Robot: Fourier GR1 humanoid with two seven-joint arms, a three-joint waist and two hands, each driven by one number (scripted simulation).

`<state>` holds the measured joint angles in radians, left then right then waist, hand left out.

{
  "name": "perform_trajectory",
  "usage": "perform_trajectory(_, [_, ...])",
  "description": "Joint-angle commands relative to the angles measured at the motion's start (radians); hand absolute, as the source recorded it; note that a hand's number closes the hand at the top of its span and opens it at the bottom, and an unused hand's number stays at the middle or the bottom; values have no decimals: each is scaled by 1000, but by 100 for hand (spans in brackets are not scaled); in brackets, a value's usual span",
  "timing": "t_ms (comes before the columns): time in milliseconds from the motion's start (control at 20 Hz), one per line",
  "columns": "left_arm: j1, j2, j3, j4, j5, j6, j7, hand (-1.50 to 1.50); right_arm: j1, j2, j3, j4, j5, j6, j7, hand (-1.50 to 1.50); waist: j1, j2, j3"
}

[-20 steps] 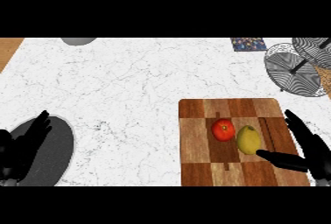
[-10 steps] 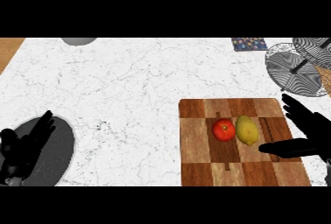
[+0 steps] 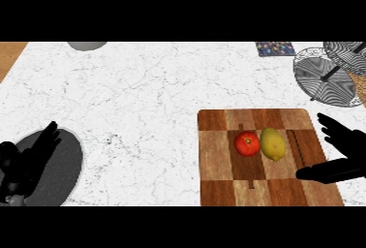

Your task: Pick the lemon from the cutting board and place it in the tiered basket

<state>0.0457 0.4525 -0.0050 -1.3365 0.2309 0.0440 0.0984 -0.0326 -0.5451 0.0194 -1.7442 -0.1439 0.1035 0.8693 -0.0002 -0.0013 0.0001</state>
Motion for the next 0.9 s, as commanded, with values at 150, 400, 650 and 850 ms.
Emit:
perform_trajectory(150, [61,-18,26,-105,-30,-21,65,0,77,27,-100,40,-26,98,-44,-150,1,0,0])
perform_trajectory(400, [-59,-41,75,57,-60,-70,25,0,72,114,-76,24,23,109,-59,-150,-3,1,0])
perform_trajectory(650, [18,-66,90,60,-95,-102,-65,0,85,190,-57,55,118,75,-111,-150,0,2,0])
perform_trajectory(850, [-1,-118,98,-10,-134,-76,23,0,41,208,-115,104,132,116,-135,-150,1,1,0])
